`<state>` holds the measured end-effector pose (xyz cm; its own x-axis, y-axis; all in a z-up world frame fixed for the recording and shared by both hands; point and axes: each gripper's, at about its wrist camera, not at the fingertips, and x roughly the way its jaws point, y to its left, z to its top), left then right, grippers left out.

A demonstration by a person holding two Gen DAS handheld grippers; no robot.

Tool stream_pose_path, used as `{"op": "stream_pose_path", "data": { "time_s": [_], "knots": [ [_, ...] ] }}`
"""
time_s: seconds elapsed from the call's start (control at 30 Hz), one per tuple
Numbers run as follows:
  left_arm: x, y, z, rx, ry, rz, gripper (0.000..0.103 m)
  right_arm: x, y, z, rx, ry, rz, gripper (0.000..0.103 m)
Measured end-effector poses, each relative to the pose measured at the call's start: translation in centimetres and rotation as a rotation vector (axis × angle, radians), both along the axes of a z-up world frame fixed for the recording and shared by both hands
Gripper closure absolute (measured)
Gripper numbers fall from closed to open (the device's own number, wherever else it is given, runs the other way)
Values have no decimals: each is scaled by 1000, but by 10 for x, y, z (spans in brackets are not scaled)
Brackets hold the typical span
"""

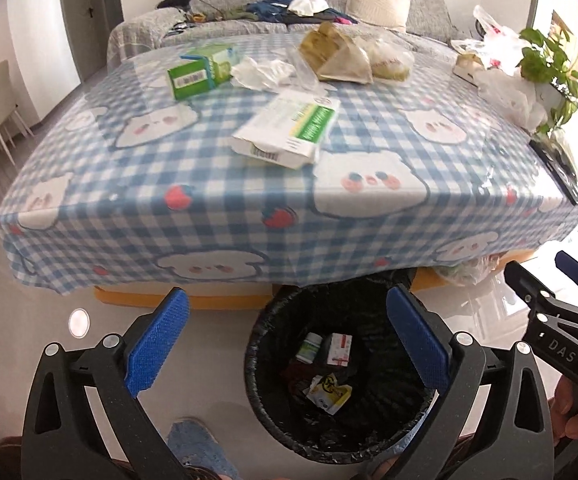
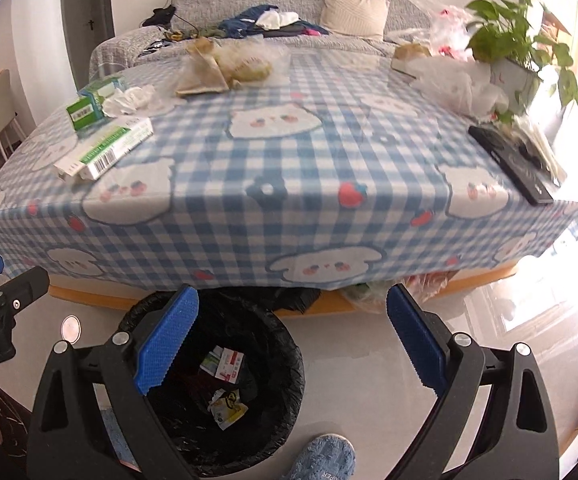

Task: Collect trash
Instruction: 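Raise both open tools back over the table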

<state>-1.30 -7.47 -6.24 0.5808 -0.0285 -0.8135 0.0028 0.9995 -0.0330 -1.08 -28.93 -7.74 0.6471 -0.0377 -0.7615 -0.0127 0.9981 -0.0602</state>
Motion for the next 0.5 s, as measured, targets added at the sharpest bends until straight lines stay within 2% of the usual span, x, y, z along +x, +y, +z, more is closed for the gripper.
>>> {"op": "stream_pose_path", "data": {
  "time_s": [0.23, 0.5],
  "knots": [
    [16, 13, 15, 12, -13, 25, 6, 12, 11, 27, 14, -26, 30, 12],
    [43, 17, 27, 13, -1, 14, 6, 51, 10, 52, 21, -46, 28, 12]
  ]
}}
